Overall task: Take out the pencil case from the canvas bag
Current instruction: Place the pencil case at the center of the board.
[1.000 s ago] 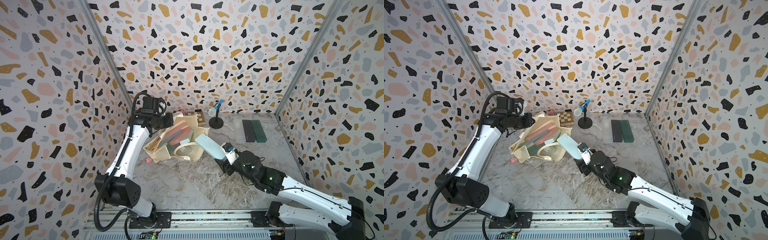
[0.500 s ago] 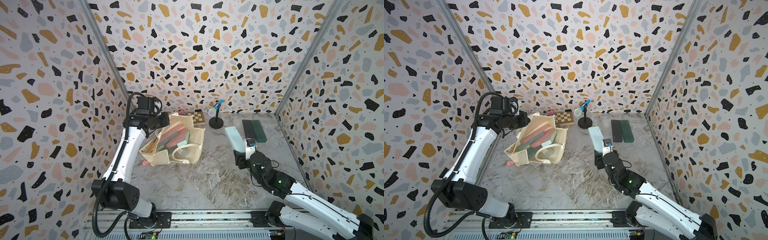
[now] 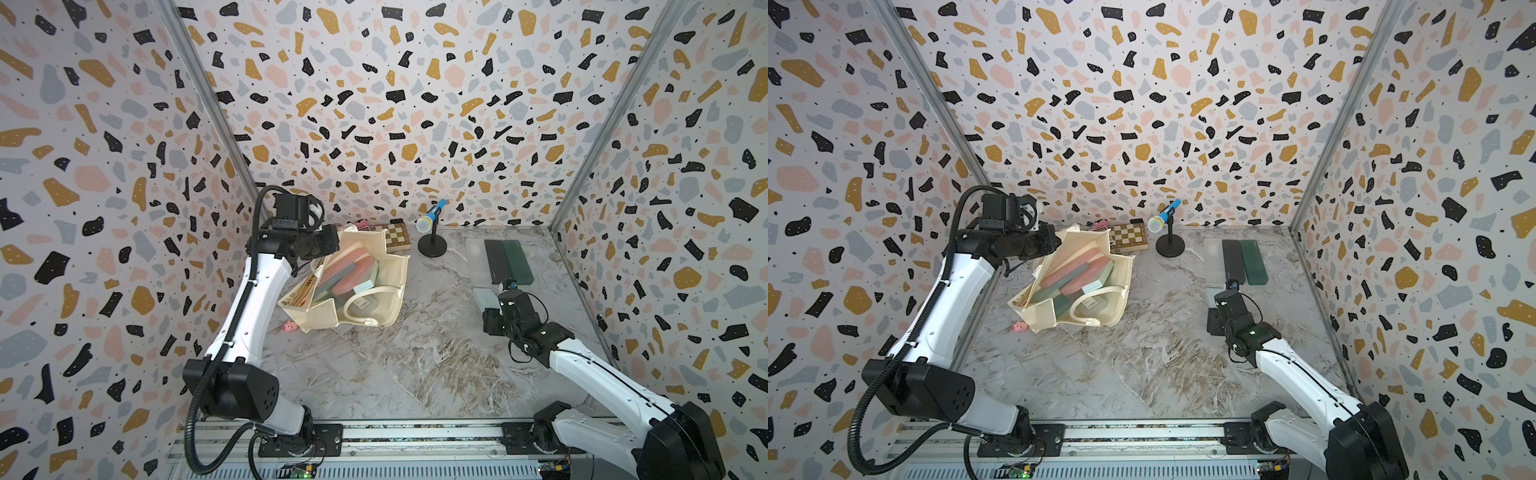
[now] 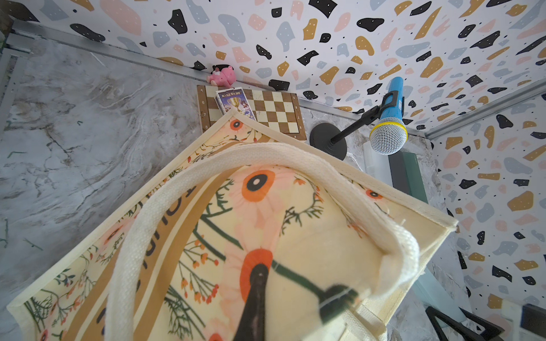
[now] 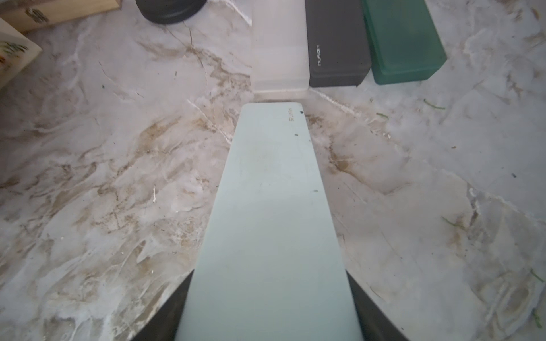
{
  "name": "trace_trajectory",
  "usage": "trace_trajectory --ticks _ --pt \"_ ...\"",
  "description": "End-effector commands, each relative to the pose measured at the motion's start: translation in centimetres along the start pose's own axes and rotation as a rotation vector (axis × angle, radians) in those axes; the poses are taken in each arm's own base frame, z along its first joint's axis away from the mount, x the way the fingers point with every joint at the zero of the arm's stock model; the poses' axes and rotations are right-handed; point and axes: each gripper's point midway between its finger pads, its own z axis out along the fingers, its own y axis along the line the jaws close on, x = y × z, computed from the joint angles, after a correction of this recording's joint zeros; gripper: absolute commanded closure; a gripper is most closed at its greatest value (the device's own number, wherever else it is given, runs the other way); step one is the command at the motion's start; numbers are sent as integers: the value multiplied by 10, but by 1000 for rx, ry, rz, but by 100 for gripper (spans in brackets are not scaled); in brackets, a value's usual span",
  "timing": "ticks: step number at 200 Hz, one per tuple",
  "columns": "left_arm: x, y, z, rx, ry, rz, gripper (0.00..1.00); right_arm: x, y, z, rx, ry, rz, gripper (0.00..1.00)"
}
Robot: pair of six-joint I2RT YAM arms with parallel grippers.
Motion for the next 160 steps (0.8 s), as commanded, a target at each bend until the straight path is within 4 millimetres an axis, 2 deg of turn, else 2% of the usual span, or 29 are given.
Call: trace_trajectory --ticks 1,48,104,137,160 --pt "-5 -7 -11 35 -32 -5 100 8 -5 6 31 58 0 49" --pt "-3 -9 -10 49 -24 -7 100 34 -8 26 54 199 -21 42" --pt "-4 -11 -11 57 -27 -6 100 63 -16 43 60 336 -30 29" --pt "-4 -11 -12 60 -27 -5 100 66 -18 47 69 349 -28 17" --pt "-4 -15 -12 86 -23 -10 100 53 -18 43 71 307 -21 15"
